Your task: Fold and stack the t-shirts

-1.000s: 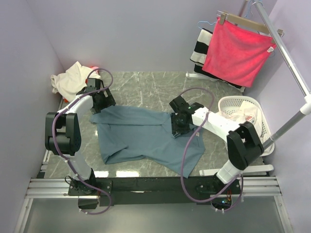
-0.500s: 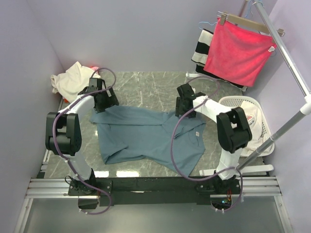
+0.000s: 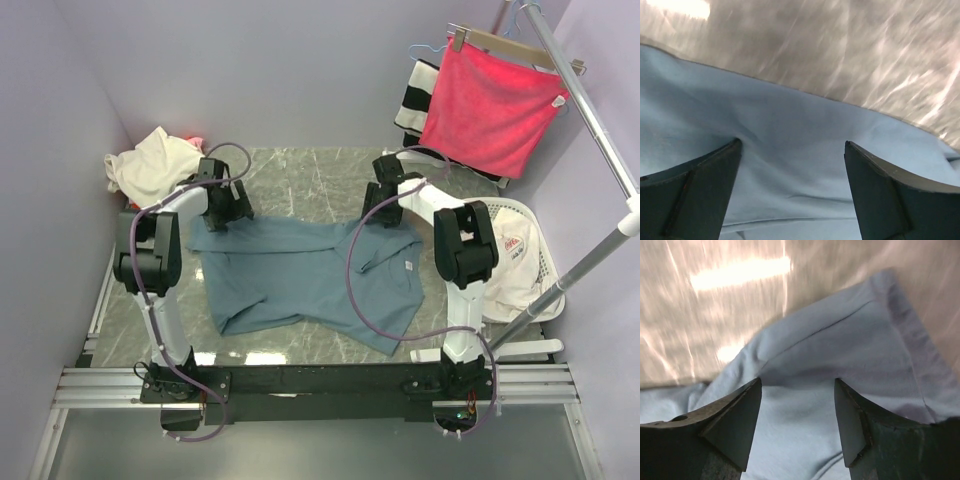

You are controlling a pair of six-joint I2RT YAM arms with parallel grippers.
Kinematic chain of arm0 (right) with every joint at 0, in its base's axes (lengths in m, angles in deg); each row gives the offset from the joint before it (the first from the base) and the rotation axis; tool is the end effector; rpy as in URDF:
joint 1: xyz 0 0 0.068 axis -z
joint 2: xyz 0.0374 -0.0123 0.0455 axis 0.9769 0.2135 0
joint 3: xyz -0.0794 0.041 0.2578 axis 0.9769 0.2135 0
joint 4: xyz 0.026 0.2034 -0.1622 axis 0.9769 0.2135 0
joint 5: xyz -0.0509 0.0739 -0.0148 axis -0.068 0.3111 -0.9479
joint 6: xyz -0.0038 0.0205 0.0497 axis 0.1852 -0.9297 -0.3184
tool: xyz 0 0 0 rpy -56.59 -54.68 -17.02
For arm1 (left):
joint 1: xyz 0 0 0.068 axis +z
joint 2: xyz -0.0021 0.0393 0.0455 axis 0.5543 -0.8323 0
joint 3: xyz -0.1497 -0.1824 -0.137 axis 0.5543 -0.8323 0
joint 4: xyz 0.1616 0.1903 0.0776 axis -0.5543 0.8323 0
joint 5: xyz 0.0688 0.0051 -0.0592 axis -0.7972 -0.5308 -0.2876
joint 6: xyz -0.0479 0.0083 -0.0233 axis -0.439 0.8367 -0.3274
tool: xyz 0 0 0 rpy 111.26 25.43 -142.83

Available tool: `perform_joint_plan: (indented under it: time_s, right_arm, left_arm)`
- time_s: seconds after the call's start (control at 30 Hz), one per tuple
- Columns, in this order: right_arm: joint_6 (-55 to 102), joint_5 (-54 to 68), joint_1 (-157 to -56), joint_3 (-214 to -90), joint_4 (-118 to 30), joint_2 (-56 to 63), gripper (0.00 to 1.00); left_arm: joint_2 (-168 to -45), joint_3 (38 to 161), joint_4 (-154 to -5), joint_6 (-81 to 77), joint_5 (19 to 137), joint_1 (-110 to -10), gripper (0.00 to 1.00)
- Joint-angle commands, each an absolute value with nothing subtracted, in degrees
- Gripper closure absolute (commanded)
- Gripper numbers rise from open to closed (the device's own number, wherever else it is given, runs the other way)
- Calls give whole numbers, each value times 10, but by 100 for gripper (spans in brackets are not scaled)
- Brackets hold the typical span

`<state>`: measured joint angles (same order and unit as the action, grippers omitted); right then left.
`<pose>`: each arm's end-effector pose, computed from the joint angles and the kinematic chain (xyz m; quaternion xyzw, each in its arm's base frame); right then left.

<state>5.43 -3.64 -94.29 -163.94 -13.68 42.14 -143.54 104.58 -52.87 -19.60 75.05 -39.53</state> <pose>0.4220 0.1243 0.1665 0.0750 0.9694 0.0614 0.2255 0.4089 -0.0452 0.1731 -0.1810 0.9465 -0.1193 0.2391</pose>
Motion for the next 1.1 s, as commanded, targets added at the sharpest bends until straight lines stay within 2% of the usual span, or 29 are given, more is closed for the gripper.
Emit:
perform_joint_plan:
  time_s: [0.0, 0.23, 0.33, 0.4, 0.53, 0.63, 0.83, 1.07]
  right_arm:
    - [45, -20, -924, -1715, -120, 487, 34]
    - [50, -18, -907, -1871, -72, 565, 33]
    - [69, -25, -906, -1888, -77, 550, 32]
    - [93, -34, -906, -1869, -113, 523, 29]
    - [115, -40, -907, -1753, -199, 395, 26]
    - [127, -25, -914, -1702, -212, 329, 25]
    - [116, 6, -952, -1582, -192, 250, 25]
    - [106, 1, -1031, -1494, -185, 219, 27]
  left_arm:
    - [-1515, 1109, -521, -190, 749, -401, 9]
    - [-1595, 1216, -519, -190, 763, -402, 9]
    - [-1580, 1225, -531, -189, 760, -405, 9]
    - [-1535, 1197, -552, -186, 747, -412, 8]
    - [-1455, 1157, -571, -173, 703, -436, 5]
    - [-1399, 1129, -560, -156, 633, -468, 4]
    - [-1338, 1056, -506, -151, 559, -535, 5]
    - [-1314, 979, -449, -185, 467, -621, 7]
